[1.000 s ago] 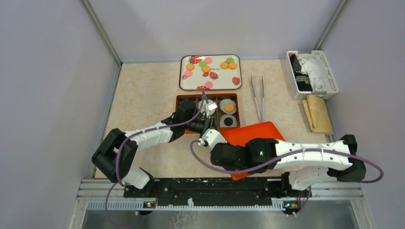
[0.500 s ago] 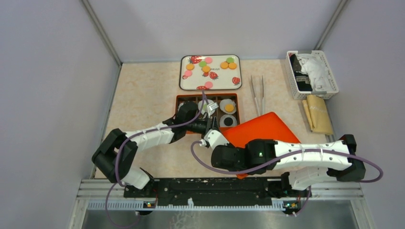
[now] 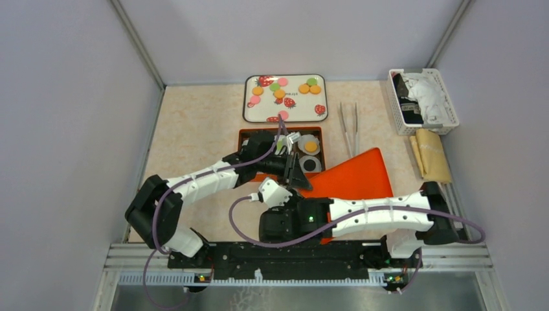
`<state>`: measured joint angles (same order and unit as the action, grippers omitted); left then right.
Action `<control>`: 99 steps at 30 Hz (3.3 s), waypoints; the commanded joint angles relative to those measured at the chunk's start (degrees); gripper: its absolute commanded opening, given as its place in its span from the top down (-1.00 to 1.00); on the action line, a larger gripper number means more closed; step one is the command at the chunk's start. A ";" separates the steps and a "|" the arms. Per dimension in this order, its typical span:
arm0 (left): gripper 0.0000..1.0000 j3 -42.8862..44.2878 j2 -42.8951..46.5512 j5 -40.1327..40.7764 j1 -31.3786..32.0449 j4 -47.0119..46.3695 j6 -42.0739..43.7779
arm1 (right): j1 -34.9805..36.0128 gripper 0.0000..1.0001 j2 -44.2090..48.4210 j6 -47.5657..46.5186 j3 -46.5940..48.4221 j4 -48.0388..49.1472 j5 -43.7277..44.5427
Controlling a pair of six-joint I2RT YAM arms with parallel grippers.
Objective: Pack the cookies
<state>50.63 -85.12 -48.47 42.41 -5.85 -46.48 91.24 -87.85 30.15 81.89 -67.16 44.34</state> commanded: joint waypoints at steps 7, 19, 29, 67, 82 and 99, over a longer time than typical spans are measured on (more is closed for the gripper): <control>1.00 6.04 -0.06 -1.85 0.04 1.46 2.49 | 2.35 0.01 -9.71 24.71 0.20 -18.81 13.21; 1.00 9.16 0.78 -2.31 0.09 5.22 3.42 | 2.38 0.06 -19.94 44.87 -5.41 -18.87 14.89; 1.00 11.89 2.30 -1.57 -0.11 10.11 5.33 | 2.42 0.98 -23.29 56.03 -10.12 -18.94 14.72; 1.00 33.47 29.89 43.84 -8.34 29.93 23.80 | 1.95 1.00 -5.23 15.29 40.00 -18.52 30.23; 1.00 26.61 36.25 56.54 -8.40 31.12 24.34 | -20.21 1.00 20.07 -6.87 20.66 29.33 -12.57; 1.00 24.64 27.02 49.26 -10.94 29.39 22.34 | -39.55 1.00 12.10 -0.39 16.72 34.37 -48.34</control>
<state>75.61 -56.21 5.61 33.74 25.69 -23.00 56.18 -72.64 28.80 98.24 -39.59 7.92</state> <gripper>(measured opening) 0.005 0.131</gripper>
